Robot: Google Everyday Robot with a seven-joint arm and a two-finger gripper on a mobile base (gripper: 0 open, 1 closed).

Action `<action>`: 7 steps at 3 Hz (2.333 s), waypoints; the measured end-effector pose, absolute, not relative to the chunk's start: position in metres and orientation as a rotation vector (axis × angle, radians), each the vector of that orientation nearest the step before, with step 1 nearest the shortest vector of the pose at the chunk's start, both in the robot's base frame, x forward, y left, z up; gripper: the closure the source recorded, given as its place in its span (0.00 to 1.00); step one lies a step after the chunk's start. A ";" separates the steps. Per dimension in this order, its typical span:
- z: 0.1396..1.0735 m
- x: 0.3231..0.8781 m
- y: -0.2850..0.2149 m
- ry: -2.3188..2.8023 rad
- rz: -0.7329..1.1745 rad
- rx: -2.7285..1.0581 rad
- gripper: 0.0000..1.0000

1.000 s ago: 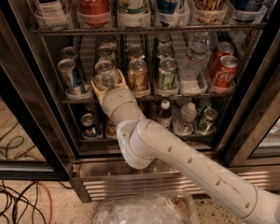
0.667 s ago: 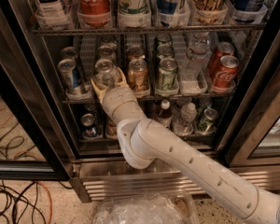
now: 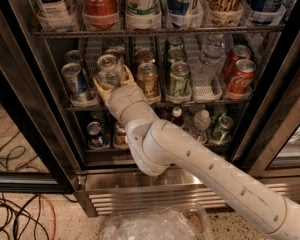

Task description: Pick 7up can from middle shelf of fridge

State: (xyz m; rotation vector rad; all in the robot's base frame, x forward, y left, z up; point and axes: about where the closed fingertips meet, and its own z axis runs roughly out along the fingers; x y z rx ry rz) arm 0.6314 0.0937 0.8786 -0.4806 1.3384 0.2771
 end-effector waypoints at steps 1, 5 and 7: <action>0.893 0.628 0.092 1.331 0.298 -0.546 1.00; 0.884 0.574 0.073 1.377 0.543 -0.837 1.00; 0.885 0.533 0.056 1.359 0.621 -0.934 1.00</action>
Offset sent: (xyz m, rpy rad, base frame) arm -0.0330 -0.0041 0.0261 -0.0907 0.0619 0.2647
